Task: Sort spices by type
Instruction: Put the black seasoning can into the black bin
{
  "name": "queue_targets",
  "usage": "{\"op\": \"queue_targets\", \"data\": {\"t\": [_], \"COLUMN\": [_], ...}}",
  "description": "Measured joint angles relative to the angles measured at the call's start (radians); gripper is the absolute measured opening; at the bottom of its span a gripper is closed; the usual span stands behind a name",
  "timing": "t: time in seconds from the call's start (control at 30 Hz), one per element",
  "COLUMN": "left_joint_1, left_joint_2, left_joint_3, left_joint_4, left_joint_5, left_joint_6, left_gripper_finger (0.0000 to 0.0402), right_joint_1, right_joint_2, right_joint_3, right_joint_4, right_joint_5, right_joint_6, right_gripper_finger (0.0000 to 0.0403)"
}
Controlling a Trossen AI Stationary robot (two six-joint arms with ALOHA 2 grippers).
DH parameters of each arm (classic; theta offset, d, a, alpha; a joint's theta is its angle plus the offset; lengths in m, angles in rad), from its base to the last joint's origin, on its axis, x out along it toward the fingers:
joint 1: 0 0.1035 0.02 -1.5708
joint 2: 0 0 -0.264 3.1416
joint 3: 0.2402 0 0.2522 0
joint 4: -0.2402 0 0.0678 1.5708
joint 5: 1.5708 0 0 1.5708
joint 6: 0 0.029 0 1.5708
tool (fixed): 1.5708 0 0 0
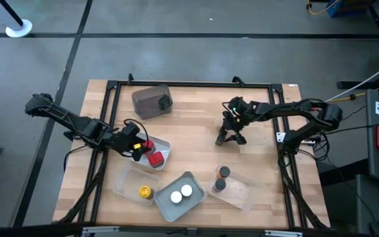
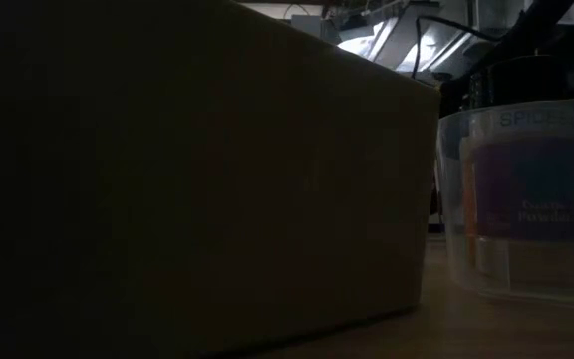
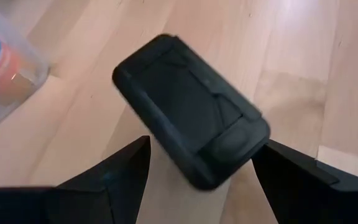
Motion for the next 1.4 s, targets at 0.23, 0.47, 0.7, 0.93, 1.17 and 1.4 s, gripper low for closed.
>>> {"op": "queue_targets", "data": {"t": [0.23,0.47,0.7,0.93,1.17,1.4], "left_joint_1": [0.0,0.002,0.008,0.091,0.222,0.322], "left_joint_2": [0.0,0.0,0.009,0.086,0.227,0.428], "left_joint_3": [0.0,0.0,0.0,0.0,0.0,0.0], "left_joint_4": [0.041,0.195,0.384,0.654,0.838,1.058], "left_joint_5": [0.0,-0.115,-0.319,-0.412,-0.374,-0.162], "left_joint_6": [-0.007,0.018,0.146,0.312,0.342,0.361], "left_gripper_finger": [0.0265,0.0265,0.0265,0.0265,0.0265,0.0265], "right_joint_1": [0.0,0.0,0.001,0.001,0.001,0.005], "right_joint_2": [0.027,0.027,0.027,0.027,0.027,0.027], "right_joint_3": [0.0,0.0,0.0,0.0,0.0,0.001], "right_joint_4": [0.045,0.067,0.126,0.204,0.273,0.282], "right_joint_5": [-0.025,-0.026,-0.025,-0.026,-0.026,-0.052], "right_joint_6": [0.002,0.121,0.254,0.326,0.376,0.39], "right_gripper_finger": [0.0242,0.0142,0.0116,0.0133,0.0117,0.0125]}}
